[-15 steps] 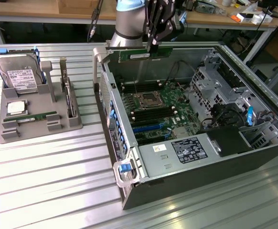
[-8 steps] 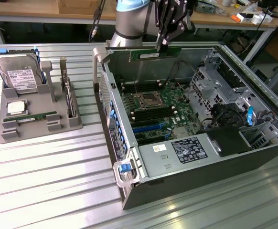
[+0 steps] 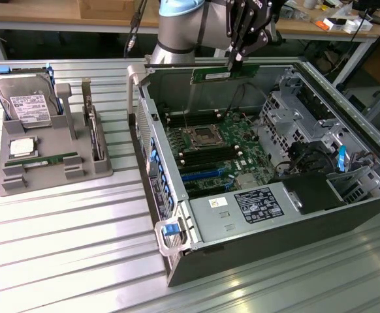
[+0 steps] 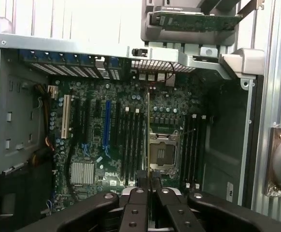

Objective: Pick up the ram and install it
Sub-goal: 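Pick up the ram and move it above insertion slot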

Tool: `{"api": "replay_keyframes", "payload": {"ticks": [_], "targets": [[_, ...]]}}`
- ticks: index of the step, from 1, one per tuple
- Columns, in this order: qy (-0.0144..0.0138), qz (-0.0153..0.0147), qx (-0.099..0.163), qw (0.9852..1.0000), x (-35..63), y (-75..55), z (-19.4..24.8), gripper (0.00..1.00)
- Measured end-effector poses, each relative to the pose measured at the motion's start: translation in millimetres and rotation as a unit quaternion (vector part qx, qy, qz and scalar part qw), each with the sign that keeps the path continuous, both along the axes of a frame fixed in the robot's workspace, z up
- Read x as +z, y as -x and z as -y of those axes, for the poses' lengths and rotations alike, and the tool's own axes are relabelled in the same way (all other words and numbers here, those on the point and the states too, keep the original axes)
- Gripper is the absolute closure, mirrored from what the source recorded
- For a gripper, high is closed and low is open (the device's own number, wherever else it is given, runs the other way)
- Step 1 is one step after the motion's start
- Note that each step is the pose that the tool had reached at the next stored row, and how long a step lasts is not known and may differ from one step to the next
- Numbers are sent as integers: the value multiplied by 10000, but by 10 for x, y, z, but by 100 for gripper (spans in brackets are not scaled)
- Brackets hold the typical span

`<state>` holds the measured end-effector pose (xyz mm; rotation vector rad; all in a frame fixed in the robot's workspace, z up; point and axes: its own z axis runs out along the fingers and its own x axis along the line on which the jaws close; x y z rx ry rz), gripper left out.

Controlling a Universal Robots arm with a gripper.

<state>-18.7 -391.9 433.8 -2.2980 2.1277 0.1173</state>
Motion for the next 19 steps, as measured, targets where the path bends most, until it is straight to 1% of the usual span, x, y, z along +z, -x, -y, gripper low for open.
{"api": "replay_keyframes", "payload": {"ticks": [2, 6, 10, 11, 19], "targets": [[0, 0, 0, 10000, -1, -60, 0, 88], [0, 0, 0, 10000, -4, -258, -1, 88], [0, 0, 0, 10000, -6, -508, 0, 88], [0, -1, 0, 10000, -6, -548, -1, 88], [0, 0, 1, 10000, -6, -562, 0, 88]]}}
